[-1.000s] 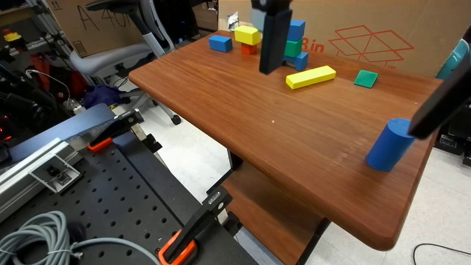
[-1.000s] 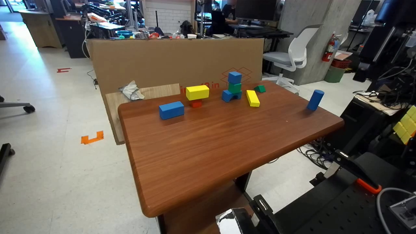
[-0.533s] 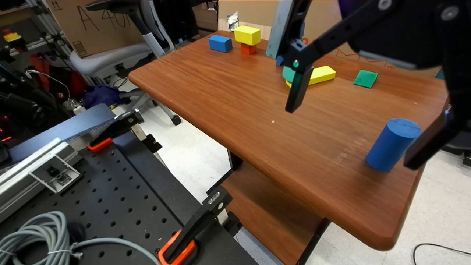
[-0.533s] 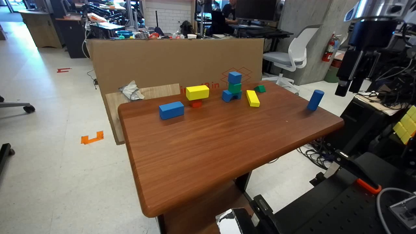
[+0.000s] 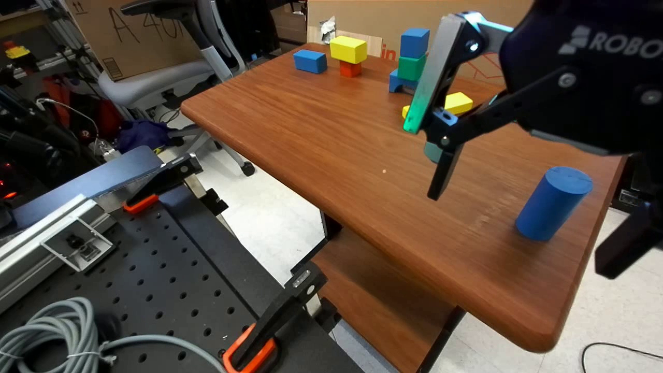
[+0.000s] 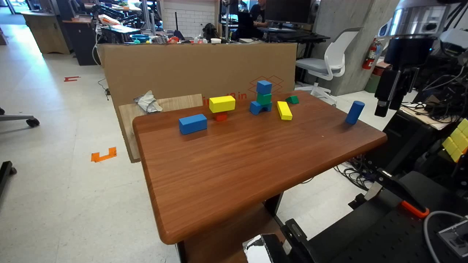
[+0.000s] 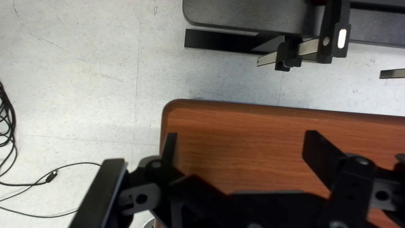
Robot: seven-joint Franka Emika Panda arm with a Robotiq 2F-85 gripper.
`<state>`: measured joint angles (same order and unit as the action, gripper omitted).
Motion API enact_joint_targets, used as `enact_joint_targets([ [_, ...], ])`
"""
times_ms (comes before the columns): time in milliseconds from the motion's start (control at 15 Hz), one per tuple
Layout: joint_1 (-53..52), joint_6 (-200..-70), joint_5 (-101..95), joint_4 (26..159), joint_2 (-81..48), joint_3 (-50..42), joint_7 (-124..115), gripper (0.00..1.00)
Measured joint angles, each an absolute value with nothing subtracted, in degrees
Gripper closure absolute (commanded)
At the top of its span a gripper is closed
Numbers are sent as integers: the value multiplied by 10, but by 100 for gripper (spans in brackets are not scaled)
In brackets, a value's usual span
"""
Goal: Pick up the blue cylindrical block from the table and move it to the left.
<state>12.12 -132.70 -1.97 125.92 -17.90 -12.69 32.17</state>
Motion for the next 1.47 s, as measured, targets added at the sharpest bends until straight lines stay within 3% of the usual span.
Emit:
enact_joint_targets([
  [867,123,-1414,-40,1220,-251,-109,245,0],
  [933,125,-1419,-40,1216,-258,-108,241,25],
  [1067,131,-1429,-39,1209,-266,-102,239,35],
  [1467,145,-1453,-34,1194,-269,-82,235,82],
])
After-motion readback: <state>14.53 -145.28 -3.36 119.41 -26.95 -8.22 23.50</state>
